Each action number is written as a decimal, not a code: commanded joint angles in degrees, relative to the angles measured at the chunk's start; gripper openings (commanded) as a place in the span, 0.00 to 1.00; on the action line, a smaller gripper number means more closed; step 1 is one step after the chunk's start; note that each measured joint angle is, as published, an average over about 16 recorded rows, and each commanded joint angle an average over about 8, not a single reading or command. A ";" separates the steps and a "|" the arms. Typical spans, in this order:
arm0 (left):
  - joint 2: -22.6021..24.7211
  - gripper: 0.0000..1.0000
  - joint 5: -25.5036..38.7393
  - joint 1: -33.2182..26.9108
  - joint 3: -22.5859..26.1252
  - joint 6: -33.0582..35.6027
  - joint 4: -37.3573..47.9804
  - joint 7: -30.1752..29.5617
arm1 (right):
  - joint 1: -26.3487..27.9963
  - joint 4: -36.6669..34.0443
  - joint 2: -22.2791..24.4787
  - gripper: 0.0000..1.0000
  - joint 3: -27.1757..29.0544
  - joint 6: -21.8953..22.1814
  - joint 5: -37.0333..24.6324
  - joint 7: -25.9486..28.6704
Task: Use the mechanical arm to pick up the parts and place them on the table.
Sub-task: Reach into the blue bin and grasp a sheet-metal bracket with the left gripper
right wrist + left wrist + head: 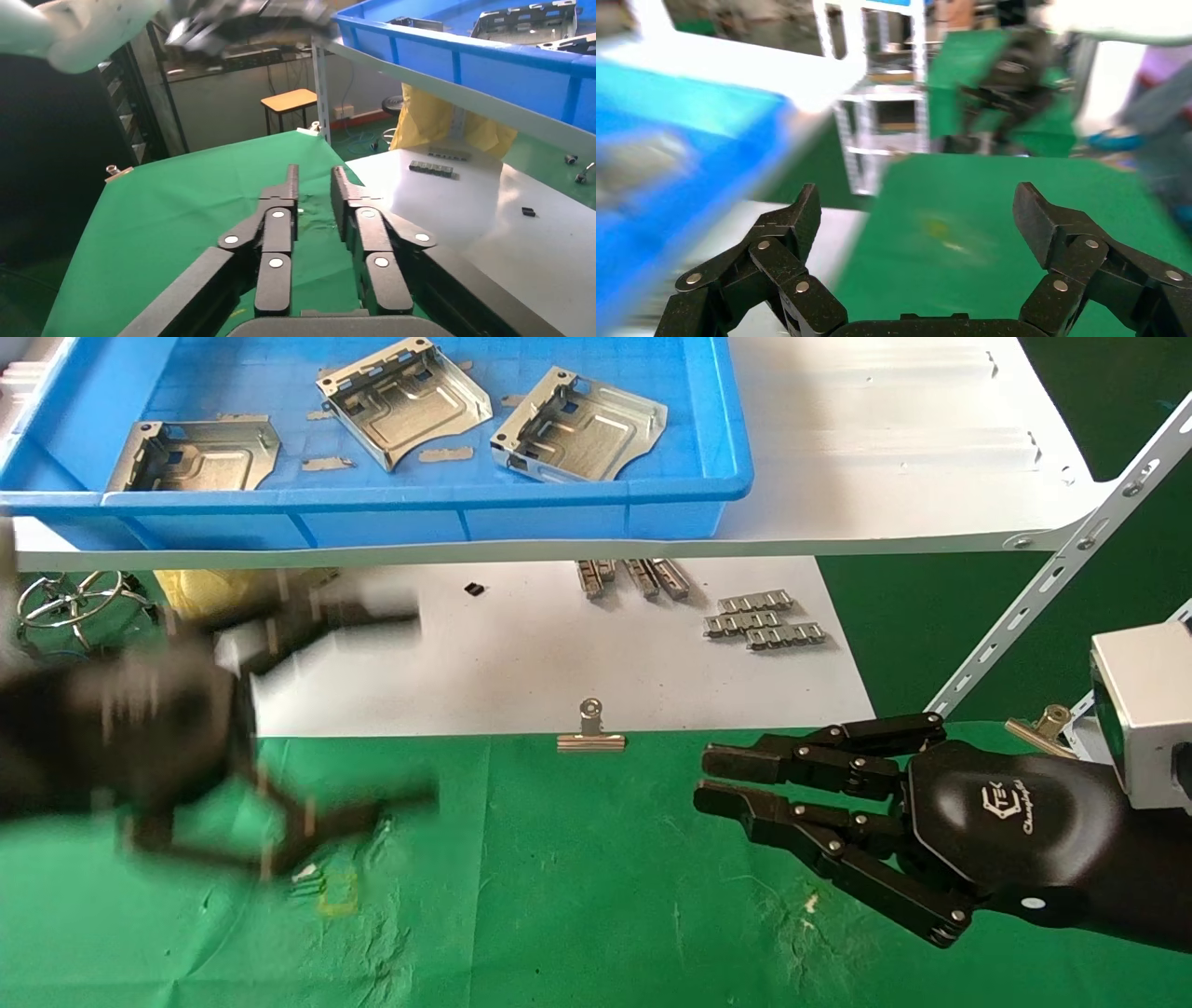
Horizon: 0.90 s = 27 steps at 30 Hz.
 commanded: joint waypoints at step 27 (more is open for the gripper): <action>29.23 0.63 33.21 -41.41 14.06 -29.28 58.39 12.26 | 0.00 0.00 0.00 0.38 0.00 0.00 0.00 0.00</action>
